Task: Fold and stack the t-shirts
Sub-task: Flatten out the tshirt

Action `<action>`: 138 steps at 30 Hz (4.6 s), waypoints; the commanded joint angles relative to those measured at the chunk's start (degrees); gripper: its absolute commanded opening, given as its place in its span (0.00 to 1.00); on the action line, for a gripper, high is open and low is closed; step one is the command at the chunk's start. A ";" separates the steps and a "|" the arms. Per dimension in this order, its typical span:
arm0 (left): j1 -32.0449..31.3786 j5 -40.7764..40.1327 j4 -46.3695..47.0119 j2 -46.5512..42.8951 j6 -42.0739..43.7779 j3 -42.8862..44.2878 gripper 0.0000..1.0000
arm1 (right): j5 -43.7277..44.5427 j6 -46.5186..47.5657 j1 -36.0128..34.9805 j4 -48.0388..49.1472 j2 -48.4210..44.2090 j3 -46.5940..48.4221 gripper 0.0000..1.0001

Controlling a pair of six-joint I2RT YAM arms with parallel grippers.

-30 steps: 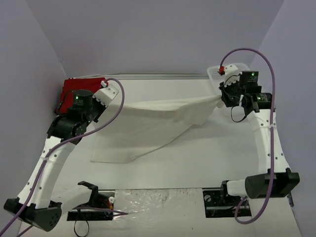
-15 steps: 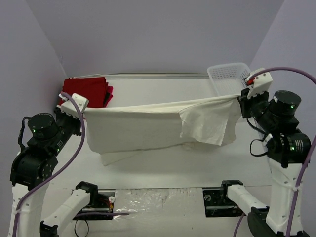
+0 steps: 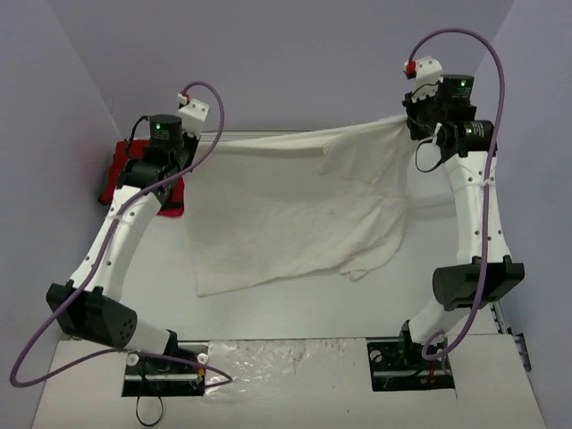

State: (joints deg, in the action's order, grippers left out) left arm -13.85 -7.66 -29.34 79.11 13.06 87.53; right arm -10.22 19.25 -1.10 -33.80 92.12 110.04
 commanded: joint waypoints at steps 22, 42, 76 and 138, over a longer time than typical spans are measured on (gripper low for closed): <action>1.10 -2.18 -4.84 -30.93 -1.20 -6.67 0.02 | 2.75 -3.86 4.96 2.61 -33.40 -11.70 0.00; 2.07 -3.86 14.82 -9.08 3.46 -9.91 0.02 | -1.65 -4.30 9.01 12.17 -12.67 -9.40 0.00; 4.97 4.32 16.60 -5.80 7.60 -27.49 0.71 | -5.77 4.04 -8.91 9.29 5.61 -24.71 0.23; 8.84 4.50 14.40 -6.16 5.84 -34.44 0.74 | -3.49 8.09 -15.16 7.35 33.21 -8.00 0.18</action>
State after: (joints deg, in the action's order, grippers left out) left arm -5.43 -3.84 -14.39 74.22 19.31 51.83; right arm -13.54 27.24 -16.53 -24.60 126.21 101.10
